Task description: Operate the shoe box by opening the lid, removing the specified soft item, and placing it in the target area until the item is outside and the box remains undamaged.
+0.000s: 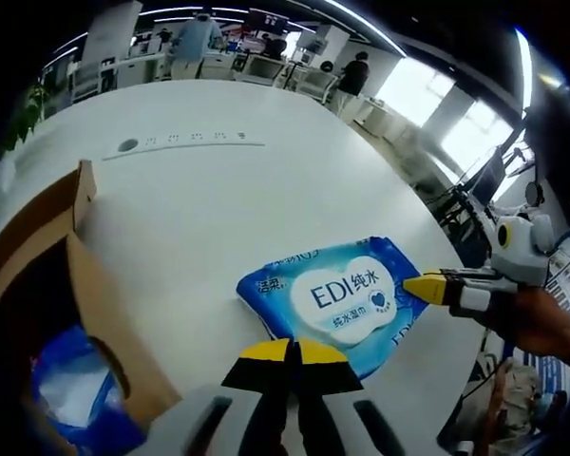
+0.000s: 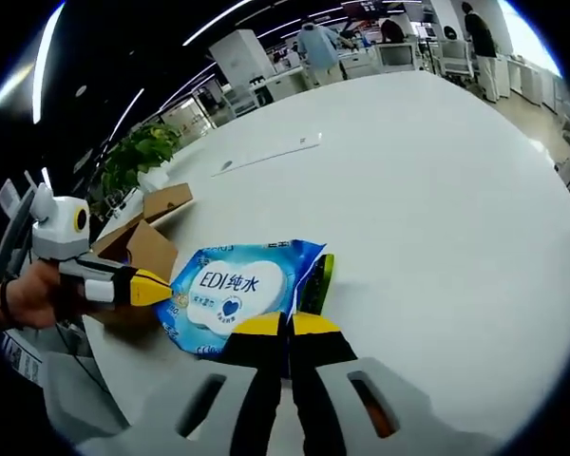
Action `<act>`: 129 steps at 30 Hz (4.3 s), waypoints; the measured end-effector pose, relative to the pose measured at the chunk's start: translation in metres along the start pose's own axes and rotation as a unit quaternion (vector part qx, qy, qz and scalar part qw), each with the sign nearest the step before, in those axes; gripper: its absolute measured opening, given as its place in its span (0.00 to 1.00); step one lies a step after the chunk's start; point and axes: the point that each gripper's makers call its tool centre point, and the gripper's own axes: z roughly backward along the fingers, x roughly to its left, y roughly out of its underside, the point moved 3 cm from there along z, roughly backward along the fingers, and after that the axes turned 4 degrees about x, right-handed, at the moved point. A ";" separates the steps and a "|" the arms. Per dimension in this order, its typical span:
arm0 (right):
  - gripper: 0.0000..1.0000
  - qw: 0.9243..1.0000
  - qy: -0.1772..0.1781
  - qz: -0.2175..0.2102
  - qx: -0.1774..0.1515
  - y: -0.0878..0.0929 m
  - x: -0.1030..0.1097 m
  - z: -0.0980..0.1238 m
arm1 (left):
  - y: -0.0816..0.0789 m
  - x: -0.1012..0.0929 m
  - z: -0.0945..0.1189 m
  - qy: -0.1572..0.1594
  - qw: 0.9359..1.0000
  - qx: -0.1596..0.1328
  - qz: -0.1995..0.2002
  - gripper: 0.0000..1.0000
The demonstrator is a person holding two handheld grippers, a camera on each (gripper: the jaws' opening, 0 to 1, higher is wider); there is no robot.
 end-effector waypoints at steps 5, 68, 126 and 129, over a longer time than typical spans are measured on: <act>0.01 1.000 0.013 0.005 0.004 0.003 -0.001 0.001 | 0.004 -0.001 0.000 -0.005 1.000 0.008 -0.024 0.03; 0.03 0.997 0.024 0.063 -0.024 -0.010 0.099 0.030 | 0.012 0.076 0.128 -0.012 0.996 -0.078 -0.039 0.09; 0.33 0.961 -0.098 0.250 0.066 0.004 0.238 -0.044 | 0.114 0.189 0.239 -0.090 0.984 -0.147 0.042 0.22; 0.35 0.956 -0.103 0.267 0.071 0.004 0.245 -0.046 | 0.123 0.193 0.239 -0.092 0.985 -0.143 0.041 0.22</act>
